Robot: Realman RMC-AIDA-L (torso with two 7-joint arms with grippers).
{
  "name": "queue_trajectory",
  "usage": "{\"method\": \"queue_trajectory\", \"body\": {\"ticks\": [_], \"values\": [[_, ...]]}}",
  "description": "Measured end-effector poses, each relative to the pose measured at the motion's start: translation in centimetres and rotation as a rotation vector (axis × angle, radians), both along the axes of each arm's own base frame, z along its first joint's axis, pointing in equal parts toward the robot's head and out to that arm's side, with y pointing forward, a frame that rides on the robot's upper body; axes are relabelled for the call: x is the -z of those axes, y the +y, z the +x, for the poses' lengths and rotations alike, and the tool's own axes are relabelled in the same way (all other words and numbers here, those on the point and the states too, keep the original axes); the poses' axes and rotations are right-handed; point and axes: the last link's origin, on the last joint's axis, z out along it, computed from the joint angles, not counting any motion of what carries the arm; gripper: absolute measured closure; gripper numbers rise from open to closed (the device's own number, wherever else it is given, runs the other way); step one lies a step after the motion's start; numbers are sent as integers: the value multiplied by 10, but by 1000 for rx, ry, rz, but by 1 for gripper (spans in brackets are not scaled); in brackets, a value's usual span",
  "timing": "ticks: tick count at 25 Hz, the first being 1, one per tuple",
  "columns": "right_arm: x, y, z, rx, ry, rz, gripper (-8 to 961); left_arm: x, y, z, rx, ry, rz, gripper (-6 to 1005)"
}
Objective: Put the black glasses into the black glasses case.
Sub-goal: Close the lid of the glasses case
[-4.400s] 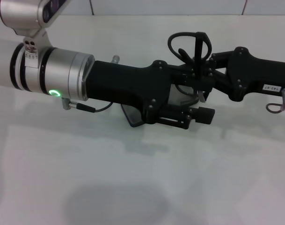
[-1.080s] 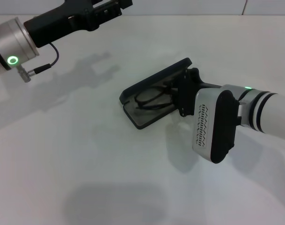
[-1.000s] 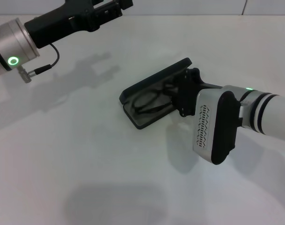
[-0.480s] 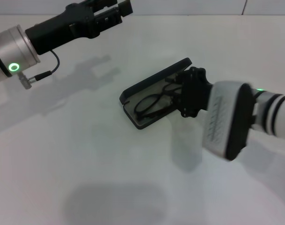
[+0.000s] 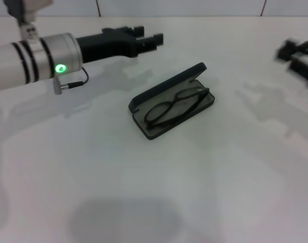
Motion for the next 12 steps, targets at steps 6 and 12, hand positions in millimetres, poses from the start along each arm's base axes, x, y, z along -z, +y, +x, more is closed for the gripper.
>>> {"method": "queue_trajectory", "body": {"ticks": [6,12], "values": [[-8,-8,22,83,93,35,596,22,-1,3,31,129,-67,316],[-6,-11,27,100,107,34,453,30,-2,4,37,161,-82,316]]}}
